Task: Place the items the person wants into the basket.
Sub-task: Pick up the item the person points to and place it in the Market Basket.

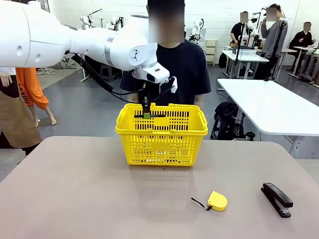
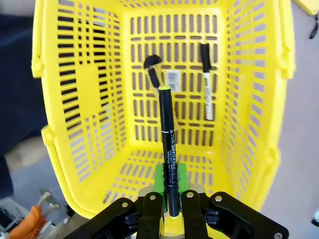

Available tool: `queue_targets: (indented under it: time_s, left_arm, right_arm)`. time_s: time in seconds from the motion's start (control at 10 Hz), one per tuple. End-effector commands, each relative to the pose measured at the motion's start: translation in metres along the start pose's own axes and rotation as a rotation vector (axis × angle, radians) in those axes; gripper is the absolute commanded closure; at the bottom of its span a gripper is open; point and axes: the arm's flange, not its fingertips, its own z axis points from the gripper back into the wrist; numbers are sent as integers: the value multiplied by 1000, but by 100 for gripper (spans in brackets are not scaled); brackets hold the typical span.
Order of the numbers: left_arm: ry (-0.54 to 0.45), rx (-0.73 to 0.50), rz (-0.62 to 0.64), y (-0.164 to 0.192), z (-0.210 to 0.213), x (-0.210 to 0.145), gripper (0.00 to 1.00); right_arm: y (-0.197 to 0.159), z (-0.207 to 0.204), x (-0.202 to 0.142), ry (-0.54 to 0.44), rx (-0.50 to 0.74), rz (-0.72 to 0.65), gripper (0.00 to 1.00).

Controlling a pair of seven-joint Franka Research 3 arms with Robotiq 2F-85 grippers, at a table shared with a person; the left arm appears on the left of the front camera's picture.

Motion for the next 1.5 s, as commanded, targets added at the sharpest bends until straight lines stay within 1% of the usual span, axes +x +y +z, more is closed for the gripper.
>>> queue_targets:
  time_s: [0.0, 0.2, 0.4, 0.5, 0.6, 0.7, 0.8, 1.4]
  left_arm:
    - [-17, 42, -58, 2, -30, 3, 89]
    - [16, 4, -62, 6, -59, 13, 89]
    - [23, -20, -71, 11, -67, 15, 89]
    - [17, -25, -74, 9, -70, 17, 82]
    - [19, -34, -72, 10, -71, 18, 32]
    - [20, -39, -78, 13, -71, 17, 22]
    - [17, -40, -76, 10, -71, 17, 0]
    - [11, -44, -80, 8, -68, 15, 0]
  right_arm:
    - [0, -1, 1, -31, 18, 12, 0]
    - [0, -1, 1, -31, 18, 12, 0]
    - [0, -1, 1, -31, 18, 12, 0]
    - [0, -1, 1, -31, 18, 12, 0]
    - [0, -1, 1, -31, 18, 12, 0]
    - [0, -1, 1, -31, 18, 12, 0]
    - [0, -1, 1, -31, 18, 12, 0]
    - [0, -1, 1, -31, 18, 12, 0]
